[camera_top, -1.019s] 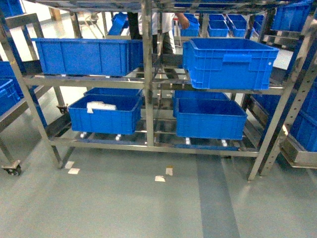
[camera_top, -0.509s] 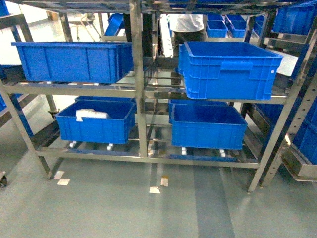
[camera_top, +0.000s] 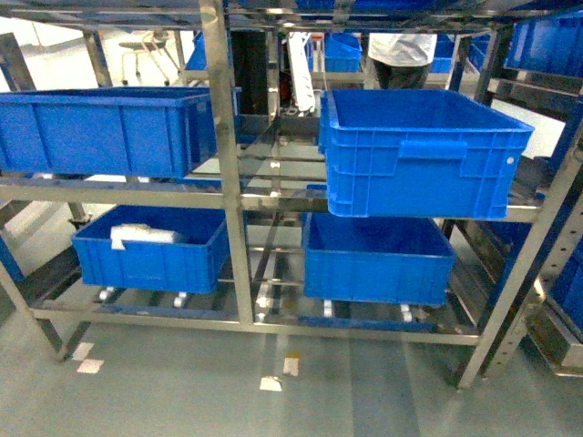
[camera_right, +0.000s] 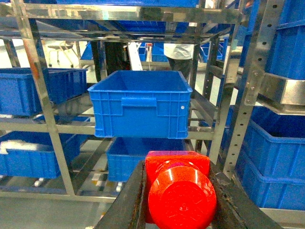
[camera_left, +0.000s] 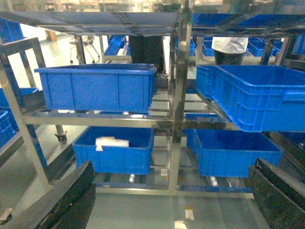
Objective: Pick red block from blue box to shelf
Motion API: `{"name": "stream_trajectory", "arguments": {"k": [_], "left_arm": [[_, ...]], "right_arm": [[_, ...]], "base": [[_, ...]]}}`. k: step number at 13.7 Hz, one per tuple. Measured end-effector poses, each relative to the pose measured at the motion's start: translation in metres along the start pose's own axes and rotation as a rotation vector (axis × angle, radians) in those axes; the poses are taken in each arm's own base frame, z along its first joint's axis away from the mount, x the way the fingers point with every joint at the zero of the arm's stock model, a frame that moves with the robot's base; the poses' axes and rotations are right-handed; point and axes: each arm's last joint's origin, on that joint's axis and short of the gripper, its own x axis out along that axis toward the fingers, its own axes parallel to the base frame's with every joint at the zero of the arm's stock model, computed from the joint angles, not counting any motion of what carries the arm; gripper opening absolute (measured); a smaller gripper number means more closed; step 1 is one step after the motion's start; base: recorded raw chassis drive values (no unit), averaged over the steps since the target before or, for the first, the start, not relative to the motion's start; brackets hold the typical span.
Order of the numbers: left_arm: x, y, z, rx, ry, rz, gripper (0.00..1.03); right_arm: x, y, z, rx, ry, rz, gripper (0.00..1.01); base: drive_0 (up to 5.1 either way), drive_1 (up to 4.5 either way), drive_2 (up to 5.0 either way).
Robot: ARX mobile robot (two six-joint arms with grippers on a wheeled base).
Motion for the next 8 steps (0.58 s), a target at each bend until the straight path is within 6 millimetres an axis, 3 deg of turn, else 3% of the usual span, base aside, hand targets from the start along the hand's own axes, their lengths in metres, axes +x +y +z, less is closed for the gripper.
{"name": "stream_trajectory", "arguments": {"k": [8], "left_arm": [[0.0000,0.0000,0.0004,0.000,-0.004,0.001,0.98]], "right_arm": [[0.0000,0.0000,0.0005,0.000,-0.005,0.000,0.28]], "base": [[0.0,4.25,-4.2]]}}
